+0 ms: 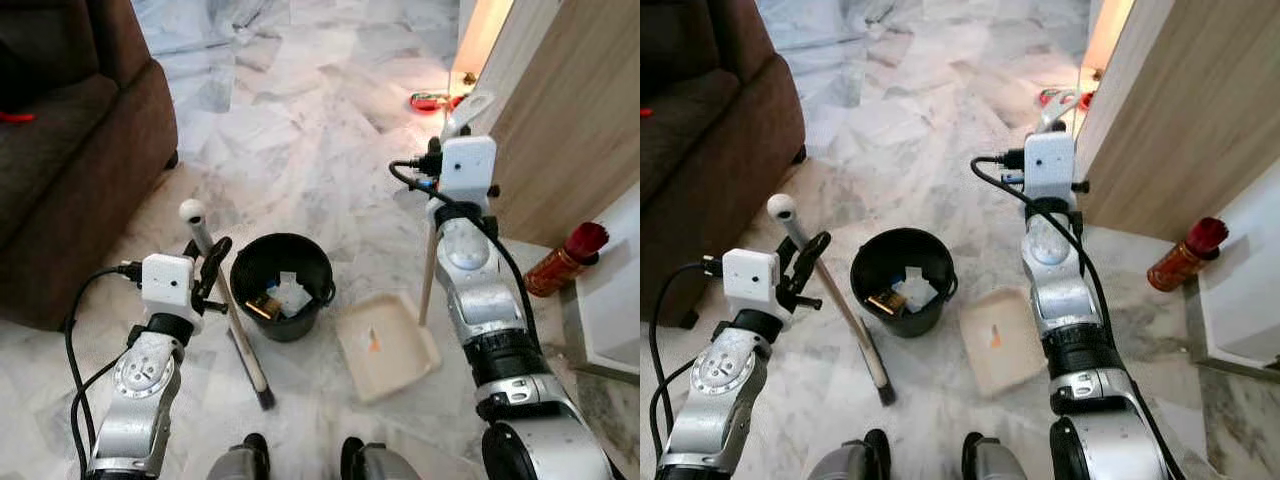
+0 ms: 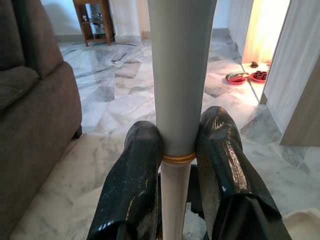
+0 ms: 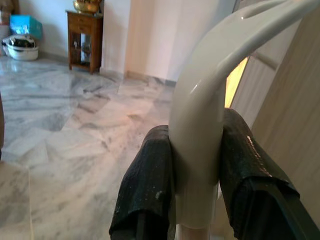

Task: Sweep floor

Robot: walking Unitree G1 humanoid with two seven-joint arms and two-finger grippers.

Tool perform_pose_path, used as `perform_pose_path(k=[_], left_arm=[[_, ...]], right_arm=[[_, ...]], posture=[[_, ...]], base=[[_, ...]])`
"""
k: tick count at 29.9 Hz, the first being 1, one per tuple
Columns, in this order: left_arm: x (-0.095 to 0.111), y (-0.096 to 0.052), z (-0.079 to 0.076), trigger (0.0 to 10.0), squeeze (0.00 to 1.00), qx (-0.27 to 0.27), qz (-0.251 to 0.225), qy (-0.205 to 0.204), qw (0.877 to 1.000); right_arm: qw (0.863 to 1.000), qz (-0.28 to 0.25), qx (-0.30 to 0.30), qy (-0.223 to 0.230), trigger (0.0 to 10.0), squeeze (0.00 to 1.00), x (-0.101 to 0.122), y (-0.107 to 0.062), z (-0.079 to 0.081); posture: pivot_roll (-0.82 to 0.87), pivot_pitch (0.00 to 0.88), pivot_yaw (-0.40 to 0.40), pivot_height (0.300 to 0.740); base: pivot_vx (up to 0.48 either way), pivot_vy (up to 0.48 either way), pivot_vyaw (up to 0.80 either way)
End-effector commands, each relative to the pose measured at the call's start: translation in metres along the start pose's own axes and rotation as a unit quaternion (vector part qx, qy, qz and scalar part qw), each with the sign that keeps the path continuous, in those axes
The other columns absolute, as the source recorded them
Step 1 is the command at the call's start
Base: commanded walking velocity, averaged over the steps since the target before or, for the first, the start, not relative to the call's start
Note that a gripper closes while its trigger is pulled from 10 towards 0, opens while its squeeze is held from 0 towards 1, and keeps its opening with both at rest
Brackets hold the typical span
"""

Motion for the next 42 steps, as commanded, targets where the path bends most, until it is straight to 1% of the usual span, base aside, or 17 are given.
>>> perform_pose_path(k=[1, 2, 3, 4, 7, 10, 12, 18, 21, 26, 29, 30, 31, 33, 37, 40, 42], left_arm=[[0.009, -0.003, 0.004, 10.0, 0.00, 0.003, -0.016, 0.003, 1.000], [0.008, -0.004, 0.004, 10.0, 0.00, 0.003, -0.015, 0.003, 1.000], [0.007, -0.005, 0.004, 10.0, 0.00, 0.005, -0.011, -0.001, 1.000], [0.007, -0.005, 0.004, 10.0, 0.00, 0.005, -0.011, -0.001, 1.000], [0.004, -0.007, 0.005, 10.0, 0.00, 0.014, -0.007, -0.017, 1.000], [0.004, -0.009, 0.006, 10.0, 0.00, 0.019, -0.005, -0.022, 1.000], [0.001, -0.013, 0.007, 10.0, 0.00, 0.022, 0.000, -0.022, 1.000], [0.001, -0.014, 0.007, 10.0, 0.00, 0.026, -0.001, -0.027, 0.999], [0.001, -0.016, 0.006, 10.0, 0.00, 0.023, 0.000, -0.032, 0.999], [-0.002, -0.019, 0.006, 10.0, 0.00, 0.024, 0.006, -0.031, 0.999], [-0.007, -0.020, 0.006, 10.0, 0.00, 0.027, 0.010, -0.033, 0.999], [-0.008, -0.020, 0.006, 10.0, 0.00, 0.028, 0.011, -0.033, 0.999], [-0.010, -0.021, 0.005, 10.0, 0.00, 0.027, 0.014, -0.031, 0.999], [-0.013, -0.021, 0.007, 10.0, 0.00, 0.029, 0.017, -0.032, 0.999], [-0.015, -0.015, 0.015, 10.0, 0.00, 0.043, 0.018, -0.026, 0.999], [-0.014, -0.011, 0.022, 10.0, 0.00, 0.055, 0.013, -0.025, 0.998], [-0.013, -0.010, 0.023, 10.0, 0.00, 0.056, 0.012, -0.025, 0.998]], right_arm=[[0.999, -0.019, -0.014, 0.025, 10.0, 0.00, 0.005, 0.002, -0.011], [0.999, -0.023, -0.006, 0.028, 10.0, 0.00, 0.005, 0.001, -0.010], [0.998, -0.029, 0.018, 0.046, 10.0, 0.00, 0.001, -0.002, -0.005], [0.998, -0.029, 0.018, 0.046, 10.0, 0.00, 0.001, -0.002, -0.005], [0.997, -0.018, 0.044, 0.054, 10.0, 0.00, -0.011, -0.008, 0.001], [0.997, -0.017, 0.044, 0.061, 10.0, 0.00, -0.013, -0.009, 0.001], [0.996, -0.008, 0.046, 0.077, 10.0, 0.00, -0.020, -0.012, 0.000], [0.995, -0.019, 0.054, 0.077, 10.0, 0.00, -0.021, -0.015, 0.000], [0.995, -0.026, 0.062, 0.078, 10.0, 0.00, -0.020, -0.016, 0.001], [0.994, -0.027, 0.063, 0.086, 10.0, 0.00, -0.022, -0.018, 0.001], [0.993, -0.028, 0.068, 0.091, 10.0, 0.00, -0.026, -0.021, 0.003], [0.993, -0.028, 0.069, 0.092, 10.0, 0.00, -0.026, -0.022, 0.003], [0.993, -0.026, 0.070, 0.091, 10.0, 0.00, -0.028, -0.024, 0.004], [0.993, -0.025, 0.070, 0.090, 10.0, 0.00, -0.031, -0.025, 0.004], [0.993, -0.016, 0.066, 0.093, 10.0, 0.00, -0.034, -0.022, 0.005], [0.993, -0.020, 0.071, 0.096, 10.0, 0.00, -0.029, -0.018, 0.010], [0.992, -0.024, 0.074, 0.095, 10.0, 0.00, -0.028, -0.017, 0.011]], posture=[[0.00, 0.240, -0.020, 0.740], [0.00, 0.239, -0.020, 0.740], [0.00, 0.239, -0.020, 0.740], [0.00, 0.239, -0.020, 0.740], [0.00, 0.236, -0.023, 0.740], [0.00, 0.233, -0.022, 0.740], [0.00, 0.226, -0.026, 0.740], [0.00, 0.216, -0.027, 0.740], [0.00, 0.184, -0.027, 0.740], [0.00, 0.163, -0.027, 0.740], [0.01, 0.114, -0.025, 0.740], [0.01, 0.114, -0.025, 0.740], [0.01, 0.088, -0.022, 0.740], [0.01, 0.073, -0.018, 0.740], [0.02, 0.055, -0.017, 0.740], [0.02, 0.047, -0.016, 0.740], [0.02, 0.045, -0.015, 0.740]], base=[[0.000, 0.000, 0.00], [0.000, 0.000, 0.00], [0.000, 0.000, 0.00], [0.000, 0.000, 0.00], [0.000, 0.000, 0.00], [0.000, 0.000, 0.00], [0.000, 0.000, 0.00], [0.000, 0.000, 0.00], [0.000, 0.000, 0.00], [0.000, 0.000, 0.00], [0.000, 0.000, 0.00], [0.000, 0.000, 0.00], [0.000, 0.000, 0.00], [0.000, 0.000, 0.00], [0.000, 0.000, 0.00], [0.000, 0.000, 0.00], [0.000, 0.000, 0.00]])
Point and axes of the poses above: a point about 5 cm out from each wrist's last joint towards the gripper, its own y axis pointing out of the wrist towards the gripper, its own x axis along the axis of the wrist's last joint, z = x × y, the point moved 3 cm from there along y, pointing out of the wrist towards the gripper, and after that the axes turned 2 degrees about -y, right-handed, at the moved point
